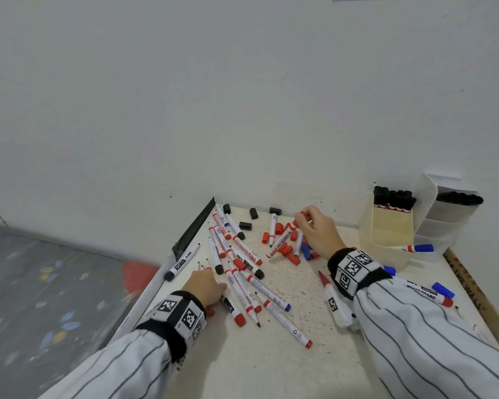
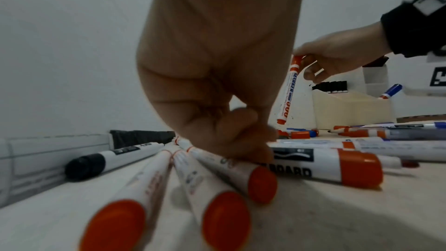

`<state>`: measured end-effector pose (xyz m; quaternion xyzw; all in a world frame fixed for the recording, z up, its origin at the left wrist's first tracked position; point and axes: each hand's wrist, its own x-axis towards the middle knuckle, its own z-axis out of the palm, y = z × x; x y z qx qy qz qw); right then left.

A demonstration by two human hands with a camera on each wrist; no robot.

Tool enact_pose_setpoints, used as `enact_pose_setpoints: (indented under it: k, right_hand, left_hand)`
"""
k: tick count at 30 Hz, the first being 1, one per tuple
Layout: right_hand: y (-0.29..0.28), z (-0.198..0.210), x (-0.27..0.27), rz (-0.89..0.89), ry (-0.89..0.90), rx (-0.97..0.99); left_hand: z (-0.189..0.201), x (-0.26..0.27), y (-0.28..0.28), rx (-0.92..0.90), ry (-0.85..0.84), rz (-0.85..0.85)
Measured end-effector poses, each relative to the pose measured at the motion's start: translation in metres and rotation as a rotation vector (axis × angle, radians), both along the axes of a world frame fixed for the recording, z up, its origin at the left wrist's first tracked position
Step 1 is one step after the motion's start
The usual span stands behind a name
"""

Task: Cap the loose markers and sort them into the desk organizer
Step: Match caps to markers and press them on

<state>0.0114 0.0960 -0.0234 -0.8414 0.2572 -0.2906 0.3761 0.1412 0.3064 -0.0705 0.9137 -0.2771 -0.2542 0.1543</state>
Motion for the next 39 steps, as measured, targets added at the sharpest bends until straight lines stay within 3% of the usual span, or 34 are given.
enact_pose_setpoints:
  k: [2, 8, 11, 21, 30, 39]
  right_hand:
    - [-0.011, -0.002, -0.004, -0.056, -0.036, -0.007]
    - [-0.039, 0.013, -0.028, -0.225, -0.157, -0.062]
    - [-0.06, 0.028, -0.043, -0.345, -0.209, -0.089]
    - [-0.133, 0.054, -0.106, -0.68, -0.217, -0.222]
    - [-0.14, 0.032, -0.124, -0.641, 0.177, -0.297]
    - [-0.141, 0.003, -0.136, -0.636, 0.266, -0.175]
  left_hand:
    - [-0.002, -0.004, -0.003, 0.054, -0.066, -0.032]
    - [-0.007, -0.005, -0.015, 0.007, 0.071, 0.055]
    - [-0.005, -0.005, -0.017, -0.051, 0.026, 0.092]
    - [0.014, -0.002, -0.047, -0.463, 0.064, 0.186]
    - [0.022, -0.023, -0.076, -0.519, 0.171, 0.143]
    - [0.017, -0.029, -0.078, -0.491, 0.21, 0.064]
